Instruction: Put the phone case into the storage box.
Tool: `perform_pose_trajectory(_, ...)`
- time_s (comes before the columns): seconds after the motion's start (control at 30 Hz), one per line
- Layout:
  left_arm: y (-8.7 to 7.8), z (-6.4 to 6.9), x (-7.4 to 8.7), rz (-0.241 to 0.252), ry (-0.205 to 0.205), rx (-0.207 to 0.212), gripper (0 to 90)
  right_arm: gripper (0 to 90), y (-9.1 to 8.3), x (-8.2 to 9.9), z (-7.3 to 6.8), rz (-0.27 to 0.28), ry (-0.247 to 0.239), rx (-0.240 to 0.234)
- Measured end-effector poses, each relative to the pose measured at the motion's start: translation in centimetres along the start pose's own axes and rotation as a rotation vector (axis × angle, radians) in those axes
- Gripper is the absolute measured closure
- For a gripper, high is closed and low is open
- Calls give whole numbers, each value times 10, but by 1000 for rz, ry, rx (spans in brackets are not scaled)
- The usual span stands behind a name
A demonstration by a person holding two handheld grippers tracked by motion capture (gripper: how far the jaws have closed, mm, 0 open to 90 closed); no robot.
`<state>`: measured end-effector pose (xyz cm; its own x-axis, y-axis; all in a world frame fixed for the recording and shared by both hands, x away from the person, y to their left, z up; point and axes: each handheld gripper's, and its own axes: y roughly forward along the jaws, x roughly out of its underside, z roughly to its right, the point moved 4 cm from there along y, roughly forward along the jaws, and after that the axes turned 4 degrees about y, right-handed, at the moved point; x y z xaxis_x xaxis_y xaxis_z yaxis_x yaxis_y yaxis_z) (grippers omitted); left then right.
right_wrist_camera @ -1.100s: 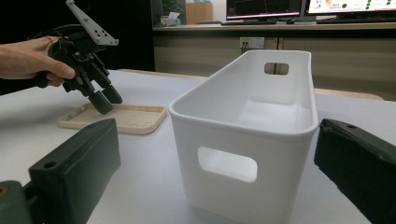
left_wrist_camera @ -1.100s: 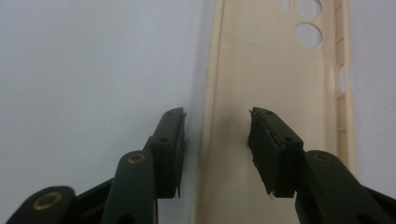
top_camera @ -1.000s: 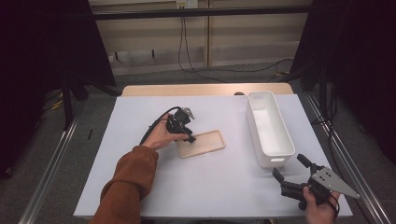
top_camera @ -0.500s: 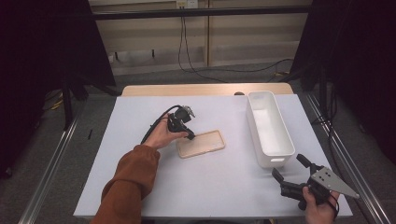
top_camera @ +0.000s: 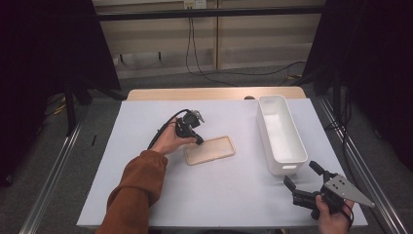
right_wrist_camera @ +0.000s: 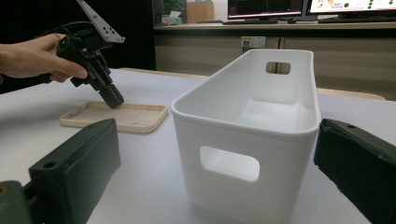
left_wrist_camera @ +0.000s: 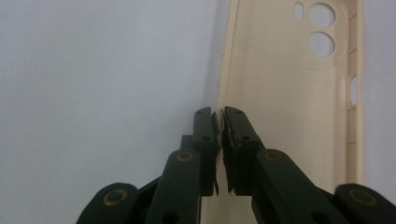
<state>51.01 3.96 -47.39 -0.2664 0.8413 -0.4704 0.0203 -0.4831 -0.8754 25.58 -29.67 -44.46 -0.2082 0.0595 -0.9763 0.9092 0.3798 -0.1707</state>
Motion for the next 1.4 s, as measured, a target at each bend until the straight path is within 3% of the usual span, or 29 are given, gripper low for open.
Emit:
perform_pose_trajectory(0.4, 0, 2, 0, -2, 20, -27, 876, 0, 0, 0, 0, 2, 3, 3)
perform_pose_trajectory(0.97, -4, 0, 3, 24, -20, -65, 878, 0, -1, 0, 1, 5, 8, 8)
perform_pose_trajectory(1.17, -8, 1, 4, 65, -32, -82, 878, 0, 0, 0, 1, 5, 11, 9)
perform_pose_trajectory(1.4, -14, 1, 5, 137, -74, -112, 878, 0, -1, 0, 1, 5, 10, 10)
